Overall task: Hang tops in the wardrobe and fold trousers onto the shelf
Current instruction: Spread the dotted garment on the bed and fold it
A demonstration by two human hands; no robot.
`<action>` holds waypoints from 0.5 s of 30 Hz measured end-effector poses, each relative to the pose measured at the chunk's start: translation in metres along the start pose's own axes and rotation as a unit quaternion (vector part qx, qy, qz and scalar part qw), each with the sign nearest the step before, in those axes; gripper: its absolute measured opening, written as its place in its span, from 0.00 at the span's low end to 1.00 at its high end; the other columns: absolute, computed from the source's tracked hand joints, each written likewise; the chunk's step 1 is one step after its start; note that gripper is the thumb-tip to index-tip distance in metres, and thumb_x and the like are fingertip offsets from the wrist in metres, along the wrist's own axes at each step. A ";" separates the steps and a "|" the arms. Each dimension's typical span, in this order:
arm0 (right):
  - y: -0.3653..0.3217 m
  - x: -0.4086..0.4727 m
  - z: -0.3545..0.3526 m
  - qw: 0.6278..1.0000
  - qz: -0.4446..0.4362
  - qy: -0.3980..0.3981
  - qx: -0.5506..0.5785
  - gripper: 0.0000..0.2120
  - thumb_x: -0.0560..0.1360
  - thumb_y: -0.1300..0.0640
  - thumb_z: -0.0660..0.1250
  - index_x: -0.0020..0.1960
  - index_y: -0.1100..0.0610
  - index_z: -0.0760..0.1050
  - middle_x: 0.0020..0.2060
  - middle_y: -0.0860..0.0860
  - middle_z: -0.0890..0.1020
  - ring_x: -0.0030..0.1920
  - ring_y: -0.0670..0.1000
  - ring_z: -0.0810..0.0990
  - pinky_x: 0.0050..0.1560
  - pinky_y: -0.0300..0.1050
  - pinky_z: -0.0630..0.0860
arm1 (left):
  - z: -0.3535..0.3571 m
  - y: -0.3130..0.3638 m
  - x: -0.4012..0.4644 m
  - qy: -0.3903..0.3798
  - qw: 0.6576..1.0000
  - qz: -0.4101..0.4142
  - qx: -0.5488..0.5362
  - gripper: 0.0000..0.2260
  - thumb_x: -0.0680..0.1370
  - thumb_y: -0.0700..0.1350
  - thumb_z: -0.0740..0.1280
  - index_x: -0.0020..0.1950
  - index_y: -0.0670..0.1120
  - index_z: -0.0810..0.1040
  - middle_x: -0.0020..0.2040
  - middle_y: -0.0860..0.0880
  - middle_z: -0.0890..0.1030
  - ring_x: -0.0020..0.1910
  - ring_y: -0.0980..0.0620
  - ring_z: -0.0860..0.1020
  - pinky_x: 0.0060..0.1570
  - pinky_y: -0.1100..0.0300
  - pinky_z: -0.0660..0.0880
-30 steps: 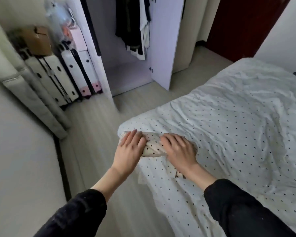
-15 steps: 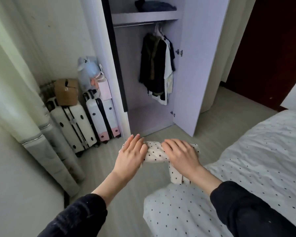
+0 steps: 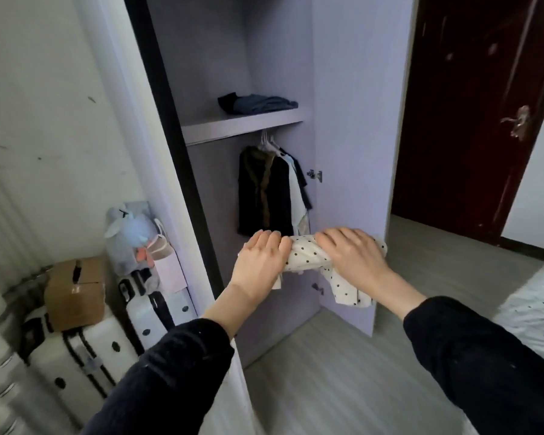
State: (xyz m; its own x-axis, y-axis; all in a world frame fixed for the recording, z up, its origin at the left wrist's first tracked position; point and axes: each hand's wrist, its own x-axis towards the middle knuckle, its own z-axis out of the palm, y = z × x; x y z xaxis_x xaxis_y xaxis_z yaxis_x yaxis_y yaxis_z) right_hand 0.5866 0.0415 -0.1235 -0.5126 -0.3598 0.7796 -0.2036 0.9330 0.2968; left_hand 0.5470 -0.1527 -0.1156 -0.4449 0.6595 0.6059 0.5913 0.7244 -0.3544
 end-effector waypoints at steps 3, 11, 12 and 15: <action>0.020 0.037 0.029 0.999 0.033 -0.009 -0.022 0.17 0.68 0.66 0.51 0.47 0.61 0.77 0.38 0.54 0.81 0.33 0.56 0.79 0.30 0.46 0.77 | 0.021 -0.035 0.048 0.038 0.999 0.027 0.013 0.14 0.59 0.31 0.72 0.40 0.43 0.75 0.35 0.47 0.77 0.34 0.47 0.77 0.42 0.55 0.78; 0.100 0.132 0.104 0.993 0.043 0.004 -0.110 0.19 0.67 0.68 0.51 0.44 0.60 0.79 0.35 0.53 0.80 0.31 0.56 0.77 0.28 0.44 0.73 | 0.093 -0.102 0.175 0.097 0.995 0.029 0.012 0.14 0.59 0.29 0.70 0.40 0.41 0.75 0.33 0.45 0.77 0.32 0.45 0.77 0.43 0.54 0.79; 0.106 0.138 0.110 0.993 0.038 0.002 -0.114 0.19 0.67 0.68 0.50 0.44 0.59 0.79 0.34 0.53 0.80 0.30 0.56 0.77 0.28 0.44 0.72 | 0.098 -0.106 0.184 0.090 0.995 0.027 0.012 0.14 0.58 0.29 0.70 0.40 0.41 0.75 0.33 0.45 0.77 0.32 0.45 0.77 0.42 0.54 0.79; 0.140 0.165 0.147 0.991 0.024 0.004 -0.129 0.20 0.65 0.67 0.49 0.42 0.59 0.78 0.31 0.53 0.79 0.29 0.55 0.77 0.27 0.43 0.70 | 0.126 -0.122 0.225 0.060 0.998 0.020 0.027 0.17 0.54 0.29 0.71 0.39 0.41 0.74 0.32 0.45 0.76 0.30 0.45 0.76 0.36 0.56 0.78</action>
State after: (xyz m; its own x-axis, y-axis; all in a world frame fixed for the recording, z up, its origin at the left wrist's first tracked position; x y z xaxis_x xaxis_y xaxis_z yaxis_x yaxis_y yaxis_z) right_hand 0.3507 0.1123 -0.0346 -0.5106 -0.3154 0.7999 0.0411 0.9203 0.3891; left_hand 0.2901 -0.0677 -0.0259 -0.3360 0.6609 0.6710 0.5684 0.7104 -0.4150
